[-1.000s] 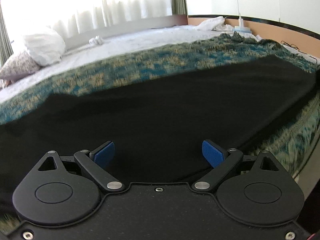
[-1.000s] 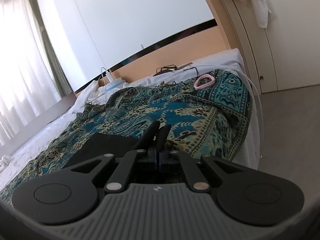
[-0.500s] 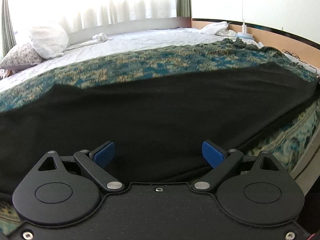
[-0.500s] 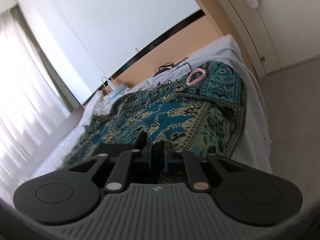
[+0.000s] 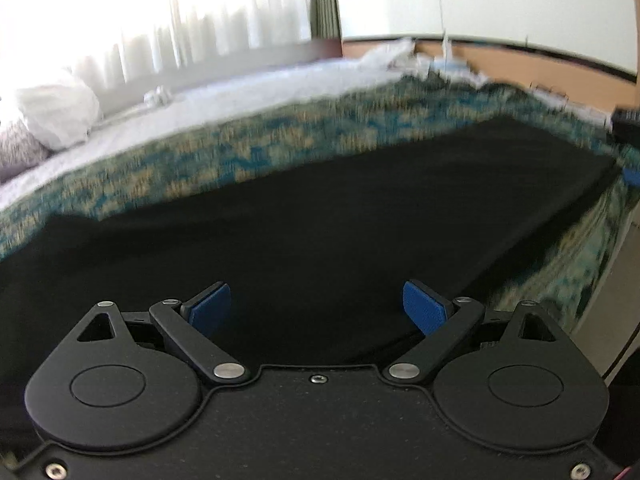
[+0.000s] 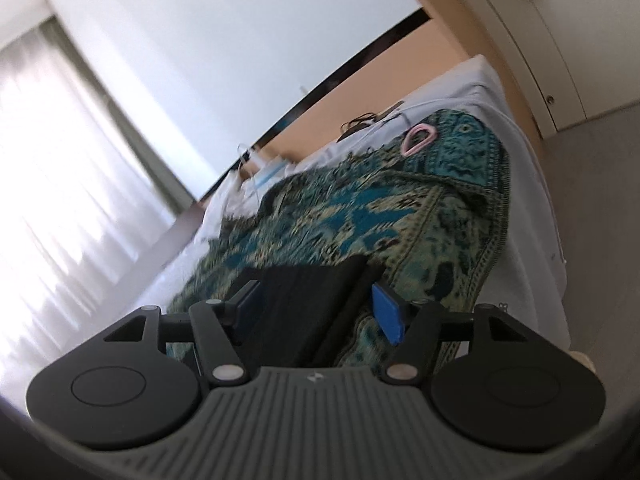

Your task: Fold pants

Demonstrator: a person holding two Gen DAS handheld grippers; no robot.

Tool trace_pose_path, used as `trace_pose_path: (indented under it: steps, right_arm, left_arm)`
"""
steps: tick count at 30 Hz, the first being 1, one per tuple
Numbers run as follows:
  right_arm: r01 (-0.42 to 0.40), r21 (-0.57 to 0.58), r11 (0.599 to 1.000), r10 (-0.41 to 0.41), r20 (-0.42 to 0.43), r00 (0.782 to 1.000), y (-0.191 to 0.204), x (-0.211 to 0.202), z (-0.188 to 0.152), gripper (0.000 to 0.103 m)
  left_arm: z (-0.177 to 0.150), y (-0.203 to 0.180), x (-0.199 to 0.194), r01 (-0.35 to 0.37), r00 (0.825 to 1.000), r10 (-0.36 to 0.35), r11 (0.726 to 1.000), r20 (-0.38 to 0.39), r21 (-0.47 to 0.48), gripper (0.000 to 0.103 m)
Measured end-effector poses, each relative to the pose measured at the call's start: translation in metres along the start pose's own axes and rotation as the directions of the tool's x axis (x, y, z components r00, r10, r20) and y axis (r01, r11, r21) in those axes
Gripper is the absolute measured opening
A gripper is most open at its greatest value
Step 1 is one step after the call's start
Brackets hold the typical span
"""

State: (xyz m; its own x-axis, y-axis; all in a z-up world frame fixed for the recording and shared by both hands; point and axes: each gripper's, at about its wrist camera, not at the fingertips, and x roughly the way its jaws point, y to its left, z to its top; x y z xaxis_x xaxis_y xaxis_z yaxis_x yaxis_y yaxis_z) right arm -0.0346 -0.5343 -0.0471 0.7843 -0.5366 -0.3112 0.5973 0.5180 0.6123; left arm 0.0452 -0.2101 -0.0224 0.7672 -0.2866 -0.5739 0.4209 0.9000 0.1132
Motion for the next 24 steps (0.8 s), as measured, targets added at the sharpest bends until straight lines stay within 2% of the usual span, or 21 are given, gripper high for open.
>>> trace_pose_path:
  steps: [3,7,10,13,15,16,17,18,19,21,23,24]
  right_arm:
    - [-0.017,-0.031,0.999,0.016,-0.030,0.999,0.006,0.001,-0.003,0.074]
    - [-0.050,-0.079,0.996,0.044,-0.071,0.996,0.016,0.000,-0.010,0.073]
    - [-0.048,-0.130,0.990,0.037,-0.087,0.996,0.022,0.009,-0.011,0.070]
    - [-0.053,-0.111,0.992,0.040,-0.113,0.993,0.019,0.027,-0.008,0.063]
    - [-0.047,-0.077,0.996,0.035,-0.146,0.989,0.015,0.039,-0.004,0.047]
    - [-0.034,-0.086,0.996,0.019,-0.167,0.986,0.016,0.044,-0.001,0.042]
    - [-0.028,-0.106,0.994,0.006,-0.198,0.980,0.019,0.049,0.003,0.033]
    - [-0.032,-0.116,0.993,0.005,-0.220,0.975,0.022,0.052,0.006,0.027]
    - [-0.028,-0.115,0.993,-0.001,-0.243,0.970,0.024,0.055,0.011,0.025]
    - [0.013,-0.104,0.994,-0.042,-0.281,0.959,0.029,0.060,0.018,0.008]
    - [0.038,-0.117,0.992,-0.071,-0.296,0.953,0.038,0.060,0.023,0.007]
    - [0.042,-0.142,0.989,-0.082,-0.289,0.954,0.047,0.056,0.024,0.006]
  left_arm:
    - [-0.011,0.005,0.000,0.008,1.000,-0.007,0.998,0.016,-0.060,0.094]
    - [-0.011,0.007,0.002,0.010,1.000,-0.009,0.998,0.009,-0.062,0.095]
    - [-0.011,0.007,0.002,0.007,1.000,-0.006,0.998,0.016,-0.056,0.095]
    - [-0.011,0.007,0.002,0.009,1.000,-0.009,0.998,0.016,-0.057,0.095]
    - [-0.010,0.008,0.003,0.013,1.000,-0.013,0.999,0.013,-0.053,0.095]
    - [-0.011,0.008,0.003,0.014,1.000,-0.013,0.999,0.011,-0.051,0.095]
    - [-0.010,0.007,0.003,0.014,1.000,-0.013,0.999,0.009,-0.050,0.095]
    - [-0.010,0.007,0.003,0.013,1.000,-0.013,0.999,0.007,-0.049,0.095]
    - [-0.011,0.007,0.003,0.013,1.000,-0.012,0.999,0.007,-0.050,0.095]
    - [-0.010,0.007,0.003,0.013,1.000,-0.013,0.999,0.003,-0.053,0.095]
    - [-0.007,0.012,-0.002,0.027,0.999,-0.028,0.997,-0.022,-0.069,0.094]
    - [-0.005,0.018,-0.008,0.037,0.999,-0.040,0.996,-0.031,-0.084,0.090]
